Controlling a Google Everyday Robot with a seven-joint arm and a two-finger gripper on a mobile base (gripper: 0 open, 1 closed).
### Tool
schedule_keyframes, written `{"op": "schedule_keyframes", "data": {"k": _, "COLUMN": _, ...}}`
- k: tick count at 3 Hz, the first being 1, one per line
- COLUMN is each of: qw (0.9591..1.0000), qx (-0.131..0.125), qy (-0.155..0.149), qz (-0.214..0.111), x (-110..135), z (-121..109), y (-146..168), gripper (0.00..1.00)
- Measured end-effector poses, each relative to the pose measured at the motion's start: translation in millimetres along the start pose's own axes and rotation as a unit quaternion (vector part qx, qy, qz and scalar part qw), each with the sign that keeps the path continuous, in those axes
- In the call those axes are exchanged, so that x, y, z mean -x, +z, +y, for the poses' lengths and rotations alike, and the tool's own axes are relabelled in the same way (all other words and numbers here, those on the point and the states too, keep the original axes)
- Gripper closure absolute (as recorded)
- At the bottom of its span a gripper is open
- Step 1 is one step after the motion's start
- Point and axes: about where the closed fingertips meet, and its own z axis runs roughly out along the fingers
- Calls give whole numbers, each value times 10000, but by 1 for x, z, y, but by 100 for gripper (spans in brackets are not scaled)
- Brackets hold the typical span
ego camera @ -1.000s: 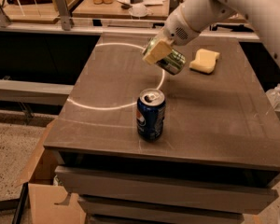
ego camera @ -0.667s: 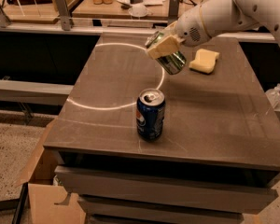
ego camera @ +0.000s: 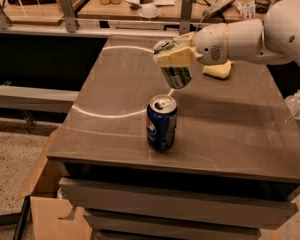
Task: Place green can upright
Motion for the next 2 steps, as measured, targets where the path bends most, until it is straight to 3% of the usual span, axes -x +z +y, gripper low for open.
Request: {"op": "schedule_keyframes", "data": {"k": 2, "qw": 9972, "qx": 190, "qy": -17, "qz": -723, "x": -22, "z": 20, "y": 8, "gripper": 100}}
